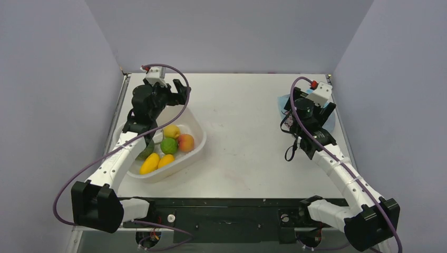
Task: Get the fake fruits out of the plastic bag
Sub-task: Move the plastic bag to the center of the board.
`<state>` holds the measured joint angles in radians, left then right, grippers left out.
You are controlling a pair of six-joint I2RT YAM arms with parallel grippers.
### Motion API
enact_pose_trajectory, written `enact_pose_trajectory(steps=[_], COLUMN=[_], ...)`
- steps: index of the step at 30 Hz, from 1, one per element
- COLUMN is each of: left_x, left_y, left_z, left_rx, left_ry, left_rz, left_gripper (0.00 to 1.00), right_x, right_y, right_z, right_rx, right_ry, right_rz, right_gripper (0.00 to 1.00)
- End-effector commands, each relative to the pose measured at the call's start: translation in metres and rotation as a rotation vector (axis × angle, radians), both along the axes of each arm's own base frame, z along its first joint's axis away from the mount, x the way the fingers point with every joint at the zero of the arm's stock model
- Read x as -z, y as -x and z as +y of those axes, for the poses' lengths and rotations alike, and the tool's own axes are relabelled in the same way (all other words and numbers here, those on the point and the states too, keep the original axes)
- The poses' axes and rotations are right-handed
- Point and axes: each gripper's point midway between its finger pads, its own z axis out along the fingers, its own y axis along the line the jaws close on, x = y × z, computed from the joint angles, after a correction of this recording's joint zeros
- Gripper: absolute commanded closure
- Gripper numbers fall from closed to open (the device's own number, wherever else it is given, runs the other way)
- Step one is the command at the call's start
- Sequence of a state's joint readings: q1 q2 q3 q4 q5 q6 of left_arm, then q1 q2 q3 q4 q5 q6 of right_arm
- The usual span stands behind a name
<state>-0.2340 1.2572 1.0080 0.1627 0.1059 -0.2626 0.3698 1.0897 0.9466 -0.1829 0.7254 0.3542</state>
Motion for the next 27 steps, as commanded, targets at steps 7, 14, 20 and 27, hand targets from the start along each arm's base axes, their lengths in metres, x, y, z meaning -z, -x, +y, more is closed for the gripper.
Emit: enact_pose_trajectory(steps=[7, 14, 20, 27], left_x=[-0.034, -0.019, -0.007, -0.001], left_y=[-0.001, 0.001, 0.005, 0.016], left_z=[-0.024, -0.048, -0.072, -0.096], left_rx=[0.113, 0.167, 0.232, 0.294], left_ry=[0.071, 0.065, 0.052, 0.018], left_rz=[-0.061, -0.017, 0.023, 0.032], left_gripper=[0.10, 0.11, 0.11, 0.11], right_x=[0.012, 0.028, 0.027, 0.048], right_y=[0.003, -0.013, -0.022, -0.047], right_z=[-0.007, -0.041, -0.073, -0.108], right_rx=[0.070, 0.138, 0.223, 0.252], right_ry=[-0.039, -0.219, -0.238, -0.246], right_rz=[-0.020, -0.061, -0.073, -0.004], right_gripper=[0.00, 0.01, 0.00, 0.00])
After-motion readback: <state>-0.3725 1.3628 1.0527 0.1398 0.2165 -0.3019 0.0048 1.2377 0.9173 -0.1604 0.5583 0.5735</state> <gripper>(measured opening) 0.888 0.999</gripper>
